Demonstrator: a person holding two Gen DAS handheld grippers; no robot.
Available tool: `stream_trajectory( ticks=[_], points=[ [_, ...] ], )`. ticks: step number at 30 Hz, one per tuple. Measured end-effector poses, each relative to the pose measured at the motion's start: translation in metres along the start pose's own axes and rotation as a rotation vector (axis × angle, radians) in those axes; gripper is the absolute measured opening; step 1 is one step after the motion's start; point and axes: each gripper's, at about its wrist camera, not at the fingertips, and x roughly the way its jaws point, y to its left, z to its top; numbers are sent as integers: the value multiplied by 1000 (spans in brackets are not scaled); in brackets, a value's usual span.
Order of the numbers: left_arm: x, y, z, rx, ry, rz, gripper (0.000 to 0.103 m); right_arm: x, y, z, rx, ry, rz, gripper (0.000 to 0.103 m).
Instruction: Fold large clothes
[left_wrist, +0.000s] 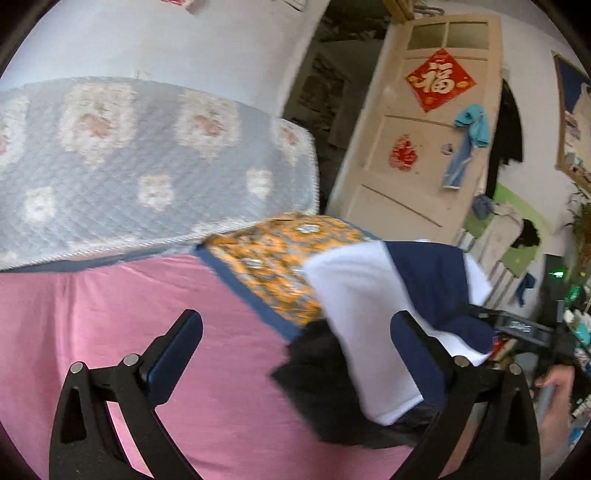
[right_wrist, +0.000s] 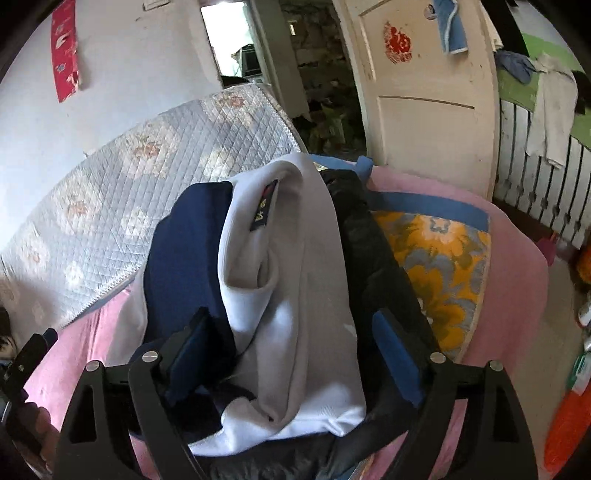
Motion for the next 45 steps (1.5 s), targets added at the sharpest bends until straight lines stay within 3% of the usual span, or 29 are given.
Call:
stream_trajectory(
  ticks=[2,4,9,13,15,19,21,24,27,28,31,35,38,45],
  points=[
    [-5,12,0,-20,36,17,99,-3,10,1,-36,-1,-37,87],
    [-22,15,-2,-19,16,-11,98,-10,19,1,-56,-38,-76,87],
    [-70,-1,-6,193,-195,147,100,-53,60,-3,-190,-247,-205,87],
    [-103,10,-6,204,-313,226,103,-80,102,-18,-306,-388,-229,88],
    [-113,23,-4,176,-339,265,103,-88,122,-25,-296,-415,-136,88],
    [-115,53,-10,189,-379,353,103,-78,164,-44,-258,-358,194,97],
    [-108,72,-18,180,-365,376,103,-61,185,-57,-243,-349,227,98],
    [-93,101,-31,159,-289,364,103,-33,214,-85,-218,-363,167,98],
    [-80,115,-55,223,-262,421,103,-12,224,-104,-199,-391,163,99],
    [-76,118,-63,236,-269,455,103,-4,228,-109,-208,-384,168,101],
    [-64,127,-61,198,-215,436,103,24,234,-119,-260,-320,100,103],
    [-64,127,-64,196,-214,424,103,28,242,-124,-299,-328,56,103],
    [-64,127,-64,192,-202,401,103,37,254,-131,-358,-303,-28,103],
    [-65,131,-62,167,-193,386,103,34,248,-133,-353,-273,-6,103]
  ],
)
